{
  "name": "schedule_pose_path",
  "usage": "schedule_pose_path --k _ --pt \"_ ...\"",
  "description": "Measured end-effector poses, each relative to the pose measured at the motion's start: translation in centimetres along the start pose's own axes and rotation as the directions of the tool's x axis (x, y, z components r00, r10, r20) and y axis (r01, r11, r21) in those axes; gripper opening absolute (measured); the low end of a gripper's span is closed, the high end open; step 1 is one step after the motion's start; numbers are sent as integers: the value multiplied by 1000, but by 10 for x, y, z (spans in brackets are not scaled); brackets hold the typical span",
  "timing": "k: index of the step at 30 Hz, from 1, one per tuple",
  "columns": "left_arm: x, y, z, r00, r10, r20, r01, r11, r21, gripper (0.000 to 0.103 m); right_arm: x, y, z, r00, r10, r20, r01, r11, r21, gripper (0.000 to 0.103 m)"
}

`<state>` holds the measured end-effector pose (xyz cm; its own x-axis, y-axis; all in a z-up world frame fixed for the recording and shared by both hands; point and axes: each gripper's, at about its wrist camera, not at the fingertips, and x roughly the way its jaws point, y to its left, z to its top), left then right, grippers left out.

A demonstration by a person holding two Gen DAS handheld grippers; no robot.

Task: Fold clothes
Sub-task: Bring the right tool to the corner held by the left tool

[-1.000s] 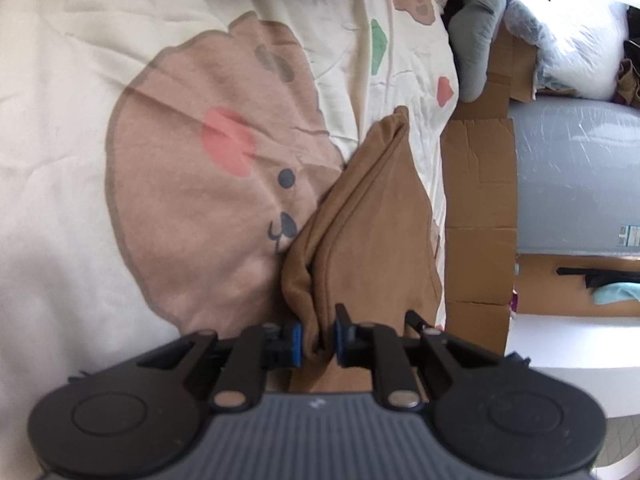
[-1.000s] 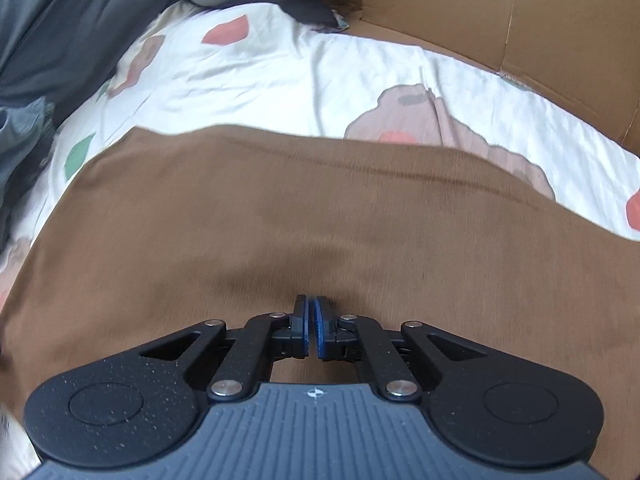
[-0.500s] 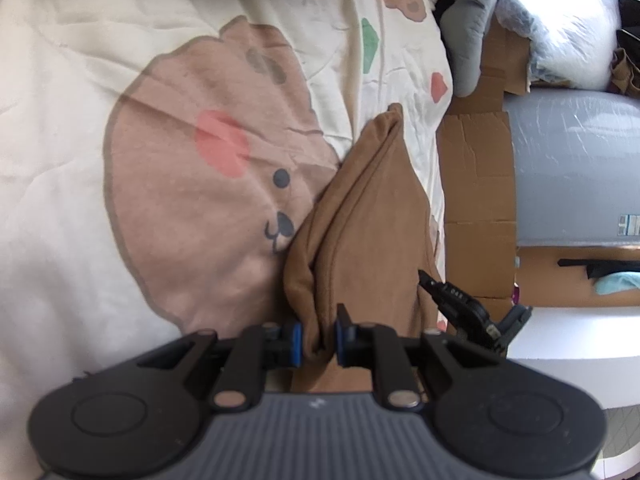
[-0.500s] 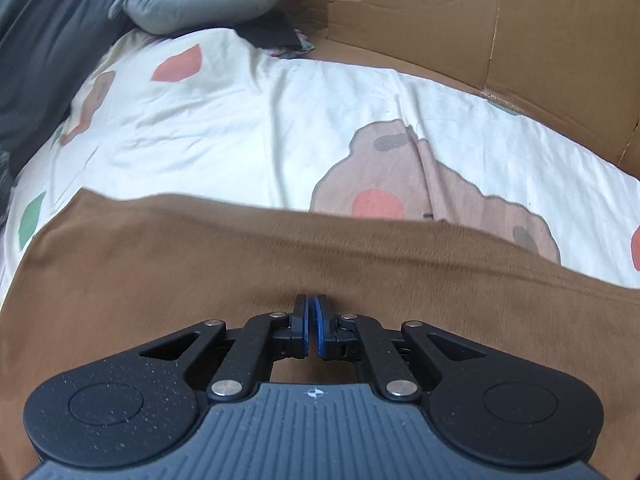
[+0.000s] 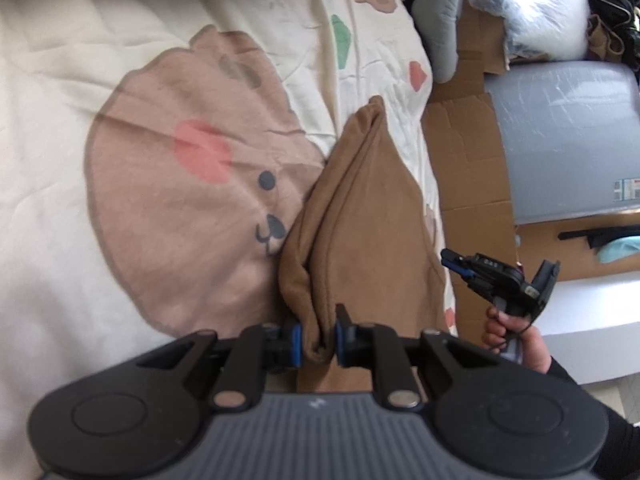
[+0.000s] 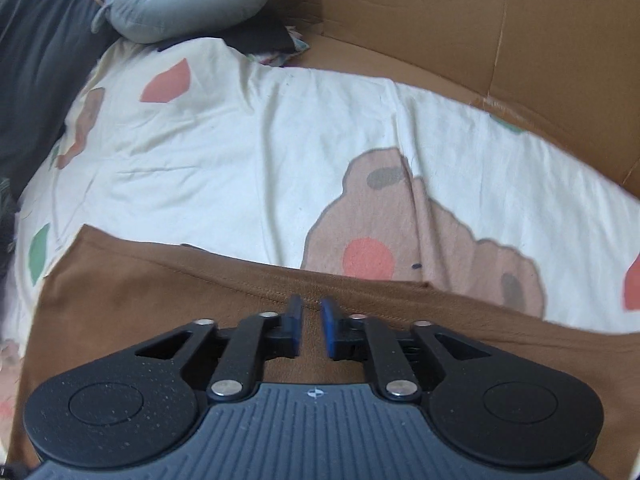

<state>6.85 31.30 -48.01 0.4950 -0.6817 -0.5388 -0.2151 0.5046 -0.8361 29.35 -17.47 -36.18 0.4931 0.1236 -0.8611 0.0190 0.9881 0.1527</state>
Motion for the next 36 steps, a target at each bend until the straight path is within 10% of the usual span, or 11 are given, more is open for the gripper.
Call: schedule_pose_path --k 7,28,36 --pt "-5 -7 2 1000 -31 0 31 1000 7 11 -44 6 -3 999 -35 -22 34 999 -39 28" --pt "-23 -62 10 997 -82 -1 82 996 37 9 -84 66 -202 995 -75 -62 83 986 141 19" --pt "-19 -111 17 999 -11 -53 16 995 95 9 -99 79 -224 993 -77 -90 92 981 174 19"
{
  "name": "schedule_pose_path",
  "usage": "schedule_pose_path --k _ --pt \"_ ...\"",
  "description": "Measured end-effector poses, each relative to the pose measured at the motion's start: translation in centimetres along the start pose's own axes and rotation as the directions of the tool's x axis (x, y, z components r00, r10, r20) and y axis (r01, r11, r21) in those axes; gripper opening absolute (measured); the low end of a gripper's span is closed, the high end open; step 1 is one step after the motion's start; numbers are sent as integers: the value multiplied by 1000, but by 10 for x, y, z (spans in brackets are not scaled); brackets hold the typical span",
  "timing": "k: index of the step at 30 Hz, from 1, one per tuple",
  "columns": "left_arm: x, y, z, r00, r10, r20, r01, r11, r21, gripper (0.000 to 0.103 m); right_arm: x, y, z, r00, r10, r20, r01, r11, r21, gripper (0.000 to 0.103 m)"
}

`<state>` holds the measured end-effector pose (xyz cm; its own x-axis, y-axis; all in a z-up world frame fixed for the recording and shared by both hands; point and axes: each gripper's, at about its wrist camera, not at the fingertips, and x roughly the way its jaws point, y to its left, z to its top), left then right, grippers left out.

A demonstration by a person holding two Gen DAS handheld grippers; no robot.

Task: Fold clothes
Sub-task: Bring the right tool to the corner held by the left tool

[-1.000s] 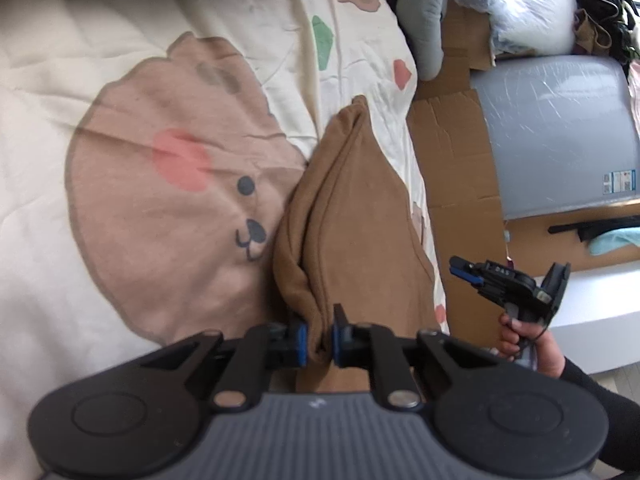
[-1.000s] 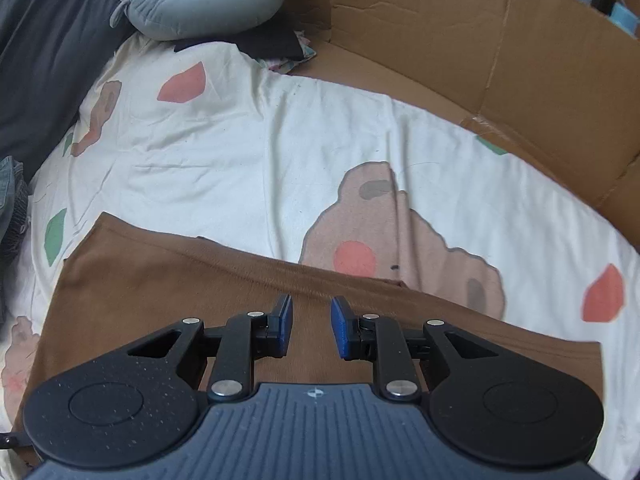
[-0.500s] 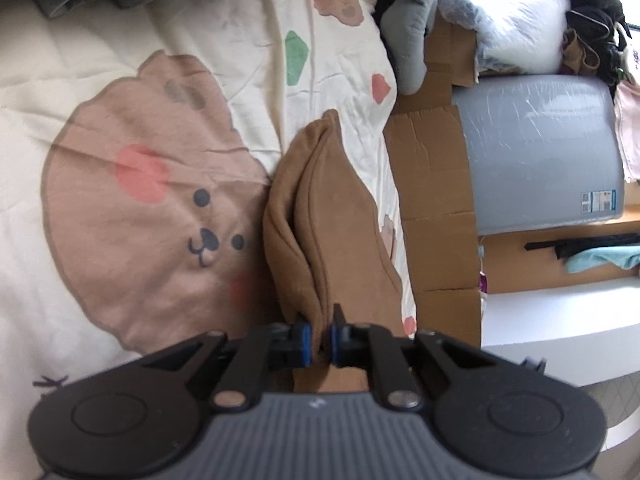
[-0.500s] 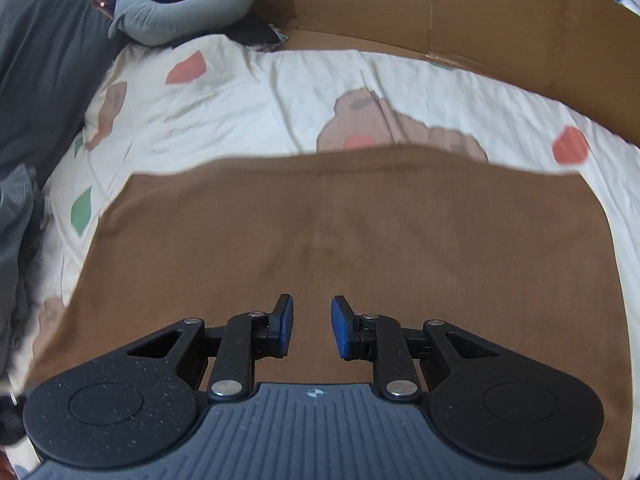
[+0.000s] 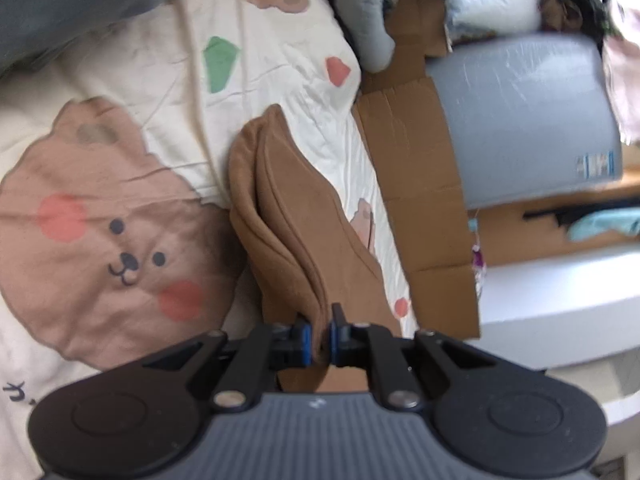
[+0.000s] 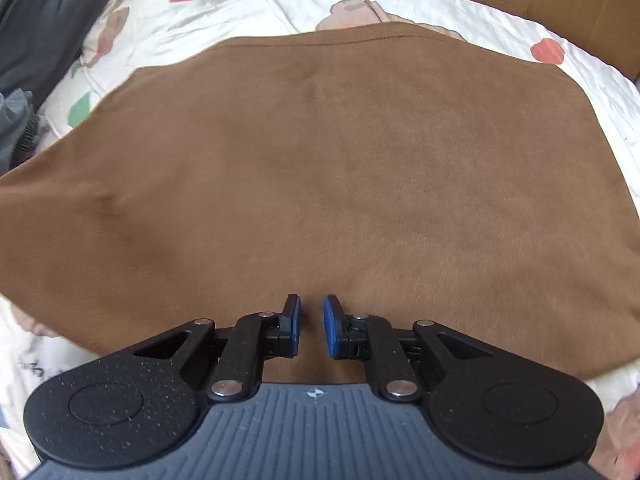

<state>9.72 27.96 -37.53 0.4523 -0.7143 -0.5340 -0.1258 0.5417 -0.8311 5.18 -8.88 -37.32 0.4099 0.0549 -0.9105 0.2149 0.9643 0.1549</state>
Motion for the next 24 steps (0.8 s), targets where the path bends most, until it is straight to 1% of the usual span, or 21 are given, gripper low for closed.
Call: schedule_pose_path --k 4,6,9,11,12,15,18,19,23,24 --pt "5 -17 5 999 17 -27 -17 1000 13 9 -30 14 -1 995 70 75 -71 997 10 21" --pt "7 -25 7 999 31 -34 -30 999 34 9 -44 23 -1 987 106 118 -107 994 3 21" --pt "12 -33 9 998 46 -51 -44 998 50 9 -60 33 2 974 169 151 -171 985 -3 23" --pt "15 -37 10 996 59 -62 -55 997 59 9 -72 44 2 963 206 172 -199 978 -58 38" --pt "16 -39 10 996 65 -66 -61 996 61 9 -77 50 2 958 223 181 -211 974 -86 41" --pt "16 -41 12 996 57 -75 -54 998 38 9 -90 68 6 942 268 202 -237 957 -166 46" --pt "15 -42 15 995 57 -80 -55 998 22 9 -95 88 8 931 300 207 -252 940 -230 47" --pt "15 -43 15 995 61 -83 -59 998 20 9 -96 94 8 929 306 208 -252 935 -249 47" --pt "15 -42 18 994 58 -92 -57 998 8 9 -97 121 3 929 308 206 -235 919 -317 61" --pt "15 -41 19 994 55 -92 -55 998 2 9 -96 128 2 929 308 206 -227 912 -341 61"
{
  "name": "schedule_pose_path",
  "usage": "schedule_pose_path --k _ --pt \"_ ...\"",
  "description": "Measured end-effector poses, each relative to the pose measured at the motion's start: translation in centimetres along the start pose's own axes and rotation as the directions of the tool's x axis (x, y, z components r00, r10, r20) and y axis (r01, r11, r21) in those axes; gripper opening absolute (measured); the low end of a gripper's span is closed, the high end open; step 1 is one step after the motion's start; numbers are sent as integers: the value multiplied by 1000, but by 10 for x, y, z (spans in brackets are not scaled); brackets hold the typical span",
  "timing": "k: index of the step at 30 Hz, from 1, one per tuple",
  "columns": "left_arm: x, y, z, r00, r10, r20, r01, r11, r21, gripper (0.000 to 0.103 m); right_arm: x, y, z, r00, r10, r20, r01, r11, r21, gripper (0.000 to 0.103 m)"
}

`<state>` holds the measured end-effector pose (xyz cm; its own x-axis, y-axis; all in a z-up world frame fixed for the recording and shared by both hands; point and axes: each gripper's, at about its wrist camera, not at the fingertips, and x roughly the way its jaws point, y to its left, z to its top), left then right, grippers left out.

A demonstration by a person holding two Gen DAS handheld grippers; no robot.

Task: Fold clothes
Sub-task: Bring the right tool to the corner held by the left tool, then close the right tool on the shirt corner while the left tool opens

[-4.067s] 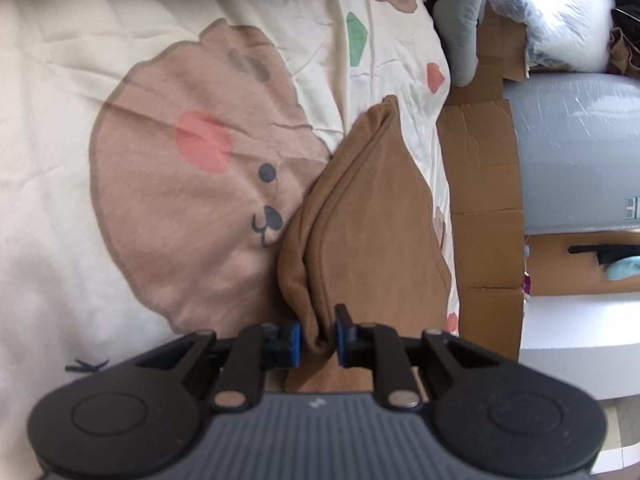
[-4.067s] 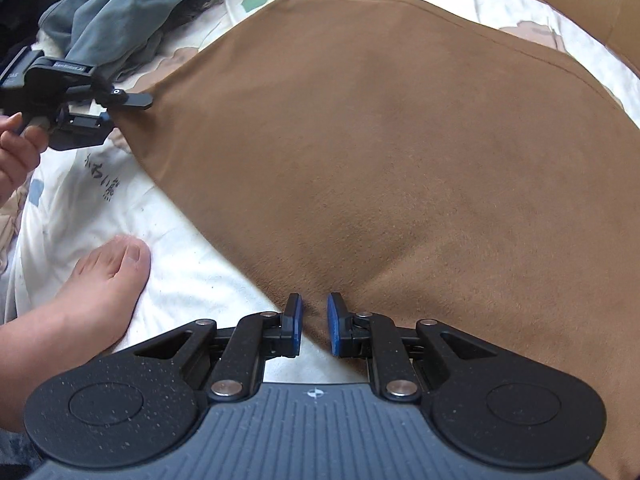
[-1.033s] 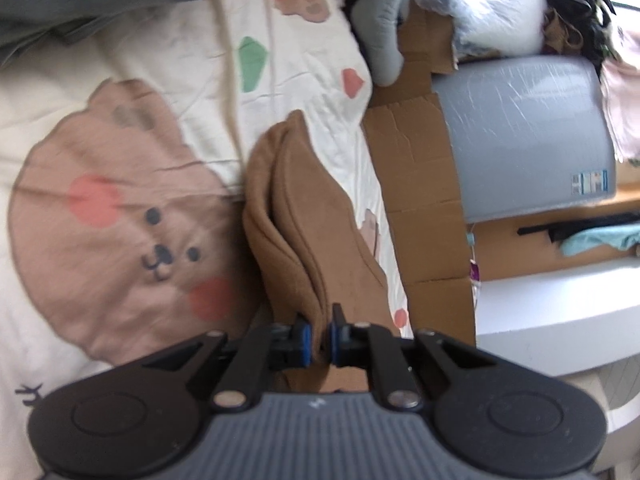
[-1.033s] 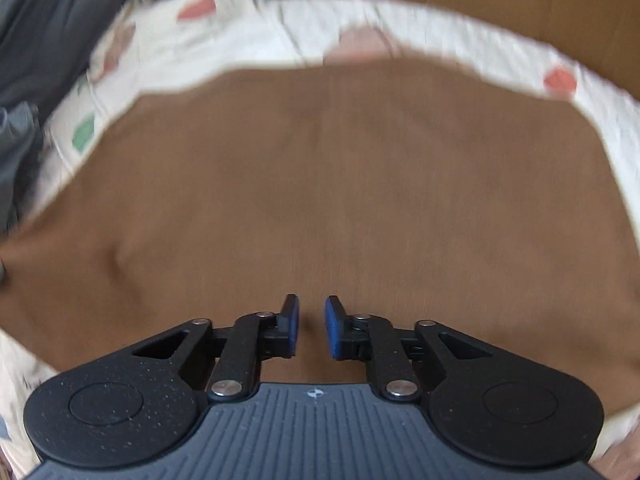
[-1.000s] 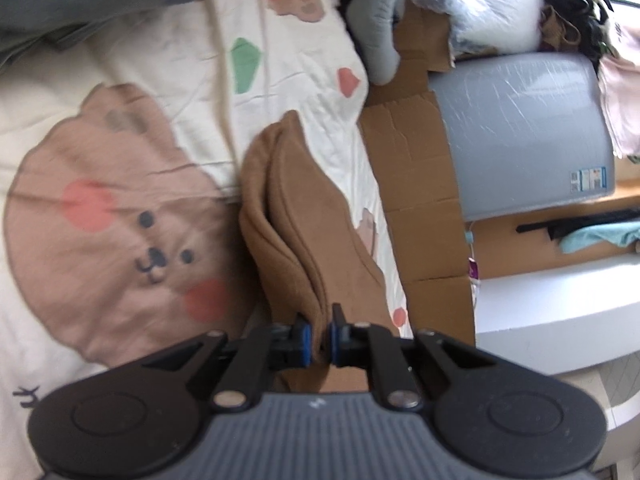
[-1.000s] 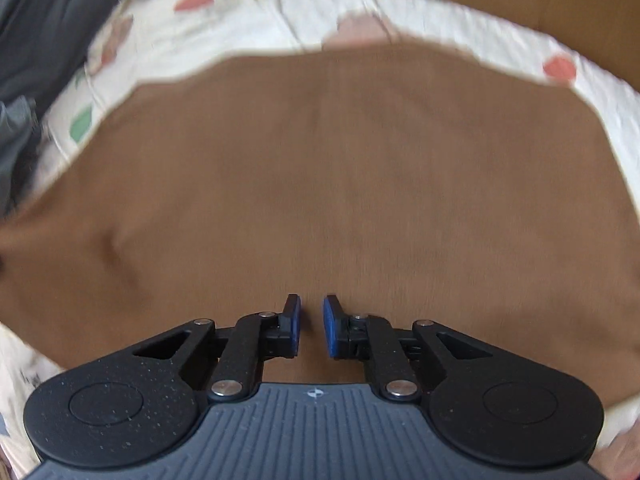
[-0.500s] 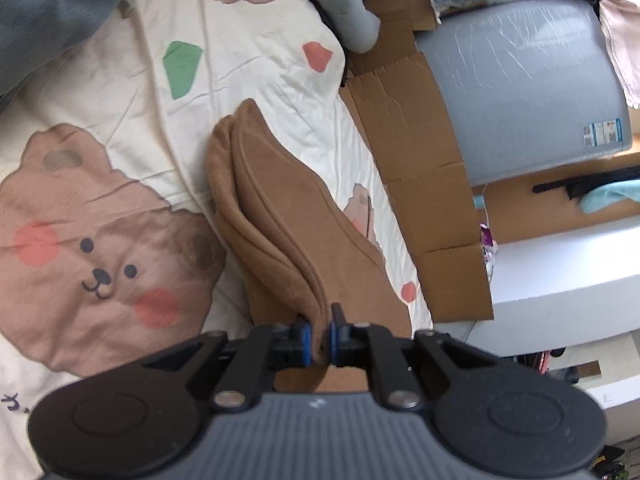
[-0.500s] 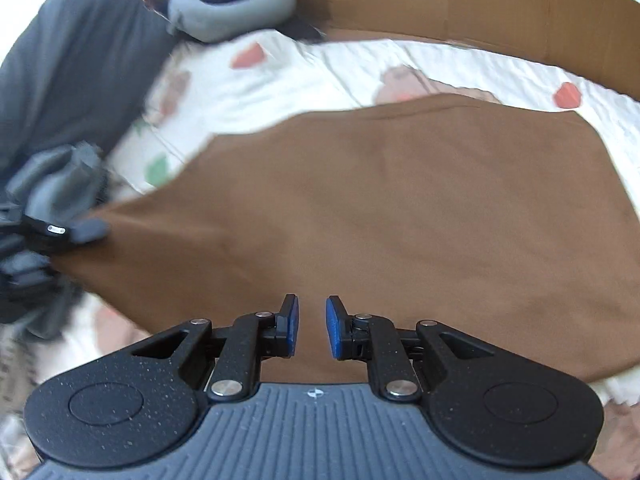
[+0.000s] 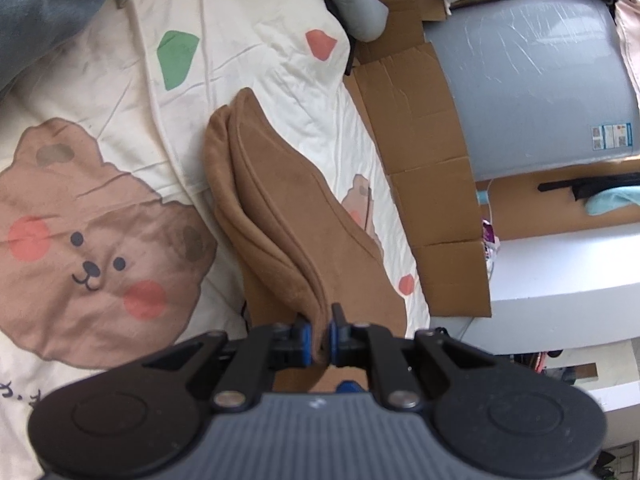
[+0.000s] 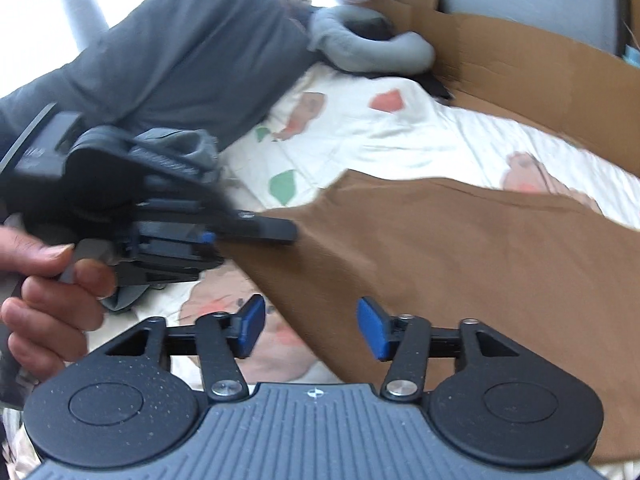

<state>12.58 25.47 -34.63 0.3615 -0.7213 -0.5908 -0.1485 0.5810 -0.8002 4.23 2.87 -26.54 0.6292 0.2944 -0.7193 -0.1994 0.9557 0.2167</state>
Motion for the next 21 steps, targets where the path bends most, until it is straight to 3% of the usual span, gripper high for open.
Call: schedule_pose_path --k 12,16,19,21 --pt "-6 17 -1 998 -56 -1 56 996 -75 9 35 35 13 995 -88 41 94 976 -197 59" --pt "-10 18 1 997 -79 -9 78 994 -75 9 48 43 16 995 -97 34 103 959 -263 44" --pt "-14 19 4 996 -91 -12 89 993 -78 9 57 50 18 993 -115 32 119 946 -301 40" --pt "-20 20 7 995 -98 -5 97 992 -84 9 62 55 18 991 -133 36 137 934 -331 27"
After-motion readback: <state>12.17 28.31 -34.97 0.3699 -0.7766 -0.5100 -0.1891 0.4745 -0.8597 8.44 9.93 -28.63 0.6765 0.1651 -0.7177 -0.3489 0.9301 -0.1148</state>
